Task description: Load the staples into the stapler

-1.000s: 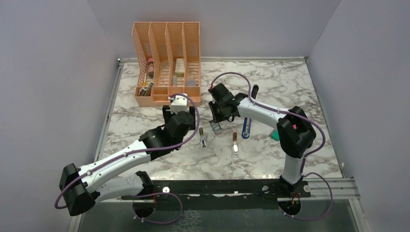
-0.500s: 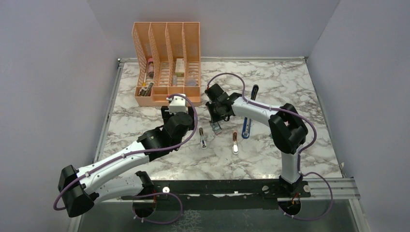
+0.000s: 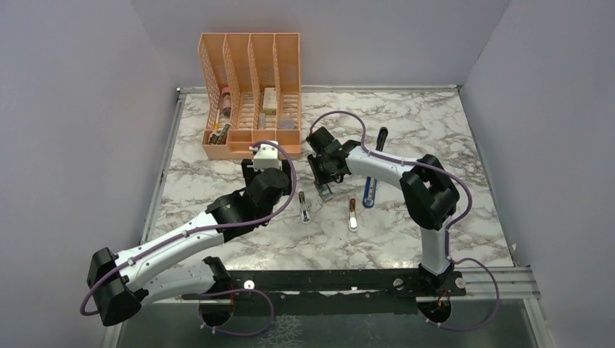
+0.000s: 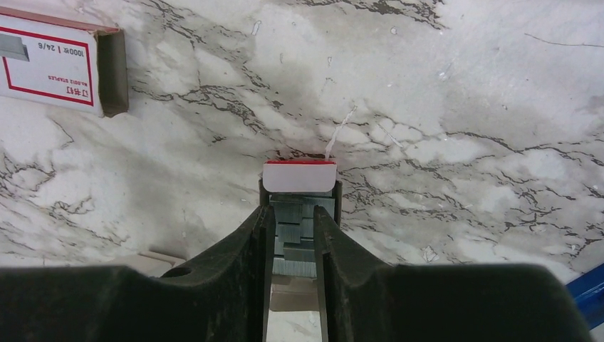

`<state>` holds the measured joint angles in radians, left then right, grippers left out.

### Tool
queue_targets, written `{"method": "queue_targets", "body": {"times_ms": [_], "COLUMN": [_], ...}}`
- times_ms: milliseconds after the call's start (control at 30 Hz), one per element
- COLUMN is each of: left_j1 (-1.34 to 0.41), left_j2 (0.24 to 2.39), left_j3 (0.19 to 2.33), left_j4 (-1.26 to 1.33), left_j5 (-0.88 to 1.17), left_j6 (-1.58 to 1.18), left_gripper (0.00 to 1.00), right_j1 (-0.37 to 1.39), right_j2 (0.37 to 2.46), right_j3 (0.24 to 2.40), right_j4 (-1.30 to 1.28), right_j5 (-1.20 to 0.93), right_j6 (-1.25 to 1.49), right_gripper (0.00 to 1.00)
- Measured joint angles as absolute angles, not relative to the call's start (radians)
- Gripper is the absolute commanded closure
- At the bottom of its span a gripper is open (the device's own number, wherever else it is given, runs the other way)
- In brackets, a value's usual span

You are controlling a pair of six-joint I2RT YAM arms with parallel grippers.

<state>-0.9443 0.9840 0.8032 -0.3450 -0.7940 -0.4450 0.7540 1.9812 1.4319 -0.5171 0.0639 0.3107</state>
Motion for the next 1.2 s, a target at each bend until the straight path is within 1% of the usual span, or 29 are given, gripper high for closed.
{"method": "queue_targets", "body": {"times_ms": [200,500,767,967,1200], "left_j1": [-0.944,-0.944,-0.944,-0.944,-0.944], "left_j2": [0.984,0.984,0.984,0.983,0.979], "left_j3": [0.803,0.802,0.797,0.793,0.793], "left_j4": [-0.345,-0.345,-0.345,-0.345,-0.345], "left_j5": [-0.794,-0.794,-0.795,-0.795,-0.795], "left_j6": [-0.445,-0.446,-0.448,-0.448,-0.448], "left_gripper": [0.29,0.29,0.29,0.29,0.29], "right_j1": [0.759,0.764,0.765,0.767,0.768], "right_j2": [1.993,1.998,2.003,2.005,2.017], "right_j3": [1.434,1.435,1.435,1.436,1.446], "right_j4": [-0.517,-0.517,-0.517,-0.517,-0.517], "right_j5": [0.064,0.064,0.064,0.067,0.086], "right_j6": [0.31,0.308,0.308,0.308,0.304], "right_gripper": [0.69,0.65,0.63,0.64,0.71]}}
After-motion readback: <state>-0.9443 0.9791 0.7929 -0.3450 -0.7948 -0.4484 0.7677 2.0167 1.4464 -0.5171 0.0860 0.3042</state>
